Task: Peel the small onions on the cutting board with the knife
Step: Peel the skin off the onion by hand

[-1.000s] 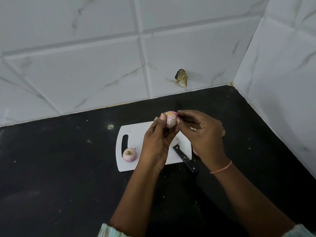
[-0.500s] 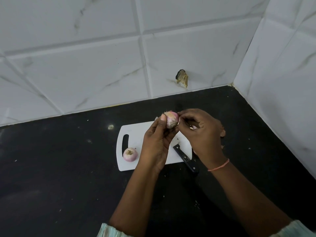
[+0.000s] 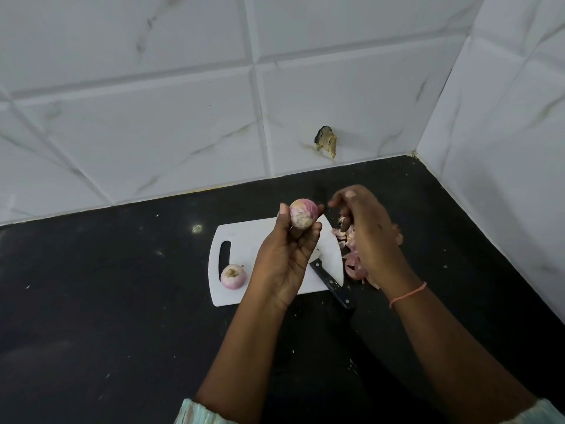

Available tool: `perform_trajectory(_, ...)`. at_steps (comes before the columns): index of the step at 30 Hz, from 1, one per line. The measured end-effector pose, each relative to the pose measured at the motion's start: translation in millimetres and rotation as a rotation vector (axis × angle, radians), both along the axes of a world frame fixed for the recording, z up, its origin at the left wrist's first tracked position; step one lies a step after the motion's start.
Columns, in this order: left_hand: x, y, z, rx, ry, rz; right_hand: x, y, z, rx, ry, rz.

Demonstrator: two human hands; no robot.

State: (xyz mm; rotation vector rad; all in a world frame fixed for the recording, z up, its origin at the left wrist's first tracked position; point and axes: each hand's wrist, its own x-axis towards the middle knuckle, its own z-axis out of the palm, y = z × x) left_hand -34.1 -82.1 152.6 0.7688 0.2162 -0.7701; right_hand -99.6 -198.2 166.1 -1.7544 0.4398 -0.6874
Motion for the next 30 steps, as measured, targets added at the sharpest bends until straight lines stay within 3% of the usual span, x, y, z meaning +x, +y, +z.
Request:
perform_trajectory(4, -1, 0, 3, 0.007, -0.036, -0.009, 1, 6, -5, -0.242, -0.062, 0.048)
perform_trajectory(8, -3, 0, 6, 0.003, -0.046, -0.002, 3, 10, -12, -0.339, -0.2, -0.062)
perform_trajectory(12, -2, 3, 4, 0.042, -0.114, 0.02, 1, 12, -11, -0.468, -0.196, -0.088)
perform_trajectory(17, -4, 6, 5, 0.082, -0.219, 0.062, 1, 14, -5, -0.53, -0.188, -0.075)
perform_trajectory(21, -2, 9, 7, 0.106, -0.323, 0.071, -1, 18, -1, -0.379, -0.19, 0.0)
perform_trajectory(30, -3, 12, 8, 0.192, -0.384, 0.119, 0, 13, -5, -0.588, -0.076, -0.012)
